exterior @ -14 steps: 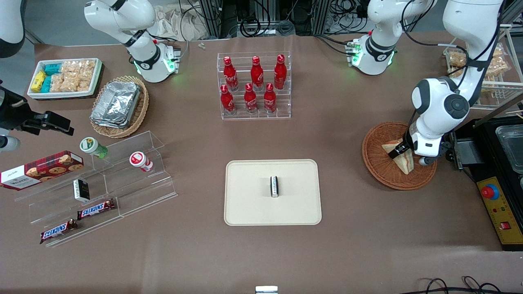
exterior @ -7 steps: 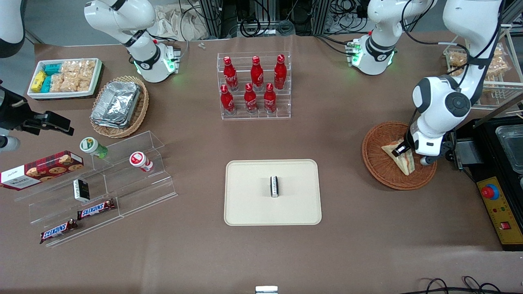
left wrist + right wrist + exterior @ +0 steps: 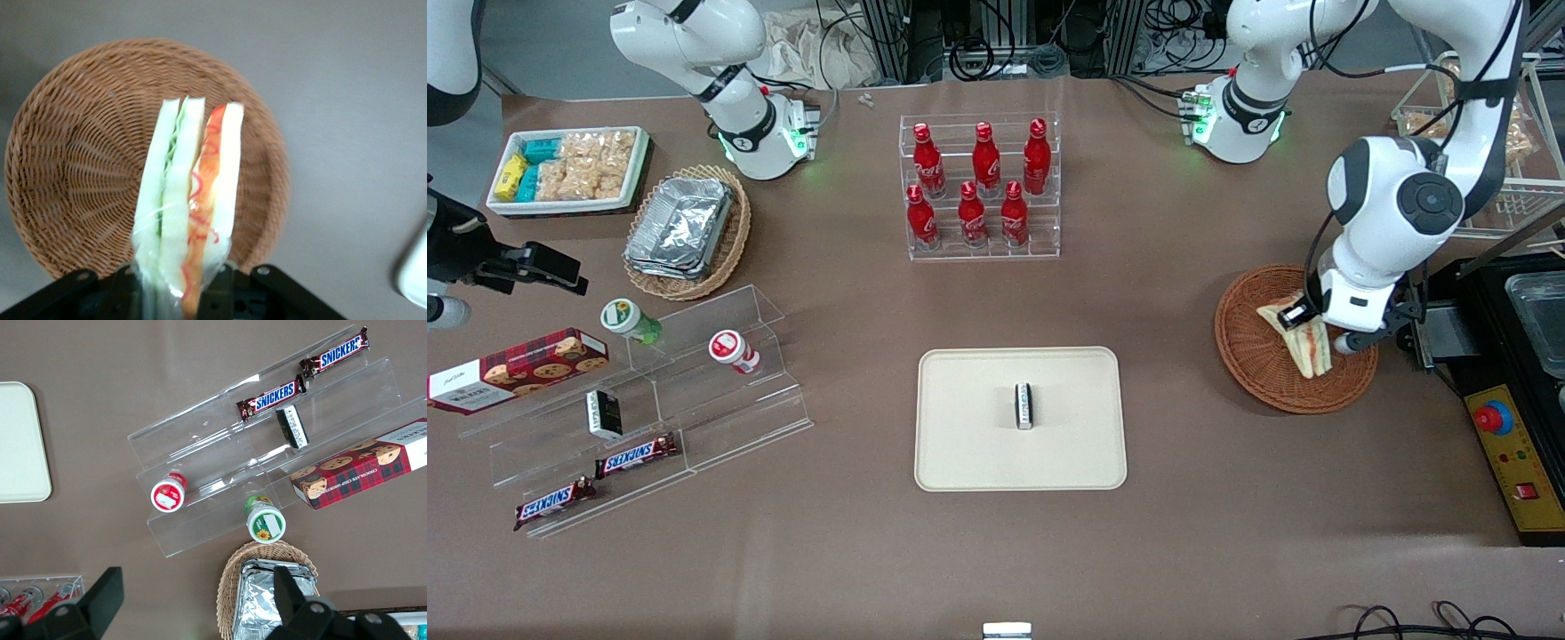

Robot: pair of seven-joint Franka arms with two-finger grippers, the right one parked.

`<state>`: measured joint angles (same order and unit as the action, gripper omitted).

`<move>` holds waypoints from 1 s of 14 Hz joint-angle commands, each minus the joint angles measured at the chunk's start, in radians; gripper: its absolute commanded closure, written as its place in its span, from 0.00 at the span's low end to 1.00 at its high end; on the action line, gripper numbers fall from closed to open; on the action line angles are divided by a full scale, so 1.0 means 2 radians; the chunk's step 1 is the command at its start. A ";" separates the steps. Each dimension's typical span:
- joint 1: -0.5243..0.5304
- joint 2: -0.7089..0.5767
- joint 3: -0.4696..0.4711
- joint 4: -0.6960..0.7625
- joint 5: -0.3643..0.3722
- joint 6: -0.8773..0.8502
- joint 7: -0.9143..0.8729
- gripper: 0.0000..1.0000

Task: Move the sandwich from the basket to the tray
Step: 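Lift the sandwich out of the basket and carry it toward the tray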

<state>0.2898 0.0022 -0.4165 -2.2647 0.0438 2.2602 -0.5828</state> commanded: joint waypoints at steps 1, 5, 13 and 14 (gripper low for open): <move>0.000 0.027 -0.049 0.134 0.002 -0.136 0.017 1.00; -0.004 0.107 -0.128 0.242 0.009 -0.163 -0.005 1.00; -0.127 0.319 -0.131 0.351 0.187 -0.120 -0.239 1.00; -0.130 0.338 -0.129 0.354 0.193 -0.094 -0.236 1.00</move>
<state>0.0385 0.5832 -0.6747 -1.6423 0.3960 2.0401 -1.0352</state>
